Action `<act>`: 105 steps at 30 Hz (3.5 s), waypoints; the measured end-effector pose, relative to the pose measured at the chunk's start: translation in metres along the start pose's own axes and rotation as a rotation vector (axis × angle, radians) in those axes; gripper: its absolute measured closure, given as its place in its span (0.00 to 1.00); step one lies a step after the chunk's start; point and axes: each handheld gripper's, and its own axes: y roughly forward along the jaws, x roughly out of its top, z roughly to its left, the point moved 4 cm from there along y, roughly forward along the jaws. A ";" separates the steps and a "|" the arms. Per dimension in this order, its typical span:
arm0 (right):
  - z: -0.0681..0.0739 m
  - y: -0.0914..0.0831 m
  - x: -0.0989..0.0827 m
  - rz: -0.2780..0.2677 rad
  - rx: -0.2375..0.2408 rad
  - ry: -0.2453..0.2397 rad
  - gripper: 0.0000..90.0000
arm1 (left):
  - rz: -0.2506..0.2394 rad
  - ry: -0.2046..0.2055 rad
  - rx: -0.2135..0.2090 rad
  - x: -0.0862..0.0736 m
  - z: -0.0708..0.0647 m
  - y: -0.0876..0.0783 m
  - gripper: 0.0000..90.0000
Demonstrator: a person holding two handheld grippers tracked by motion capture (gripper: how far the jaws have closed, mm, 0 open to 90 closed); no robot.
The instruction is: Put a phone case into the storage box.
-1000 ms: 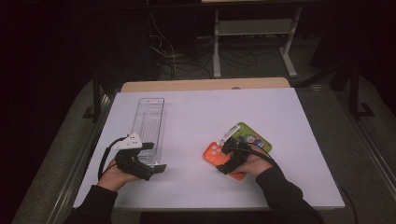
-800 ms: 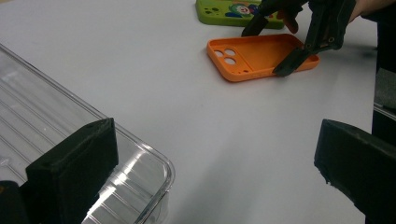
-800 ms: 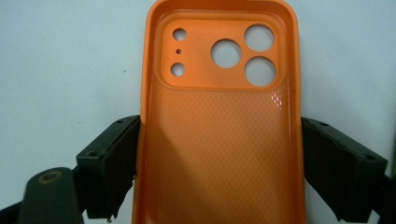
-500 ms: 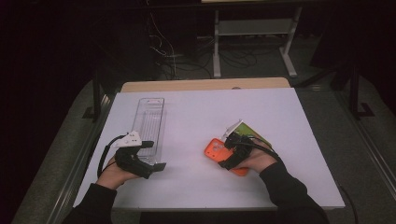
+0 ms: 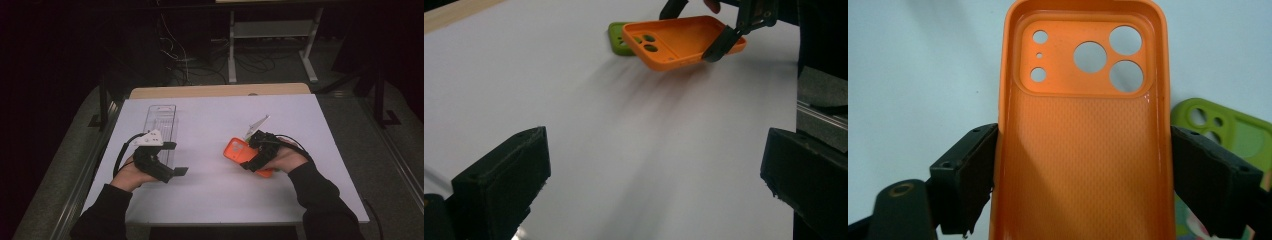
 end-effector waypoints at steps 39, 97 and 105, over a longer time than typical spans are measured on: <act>0.027 0.004 0.015 0.027 0.147 -0.275 0.17 | 0.141 0.217 -0.216 0.038 -0.019 0.073 0.00; 0.059 0.001 0.026 0.001 0.275 -0.395 0.16 | 0.300 0.342 -0.318 0.015 -0.043 0.103 0.16; 0.054 -0.001 0.025 -0.051 0.298 -0.343 0.07 | 0.292 0.304 -0.304 0.017 -0.038 0.100 0.17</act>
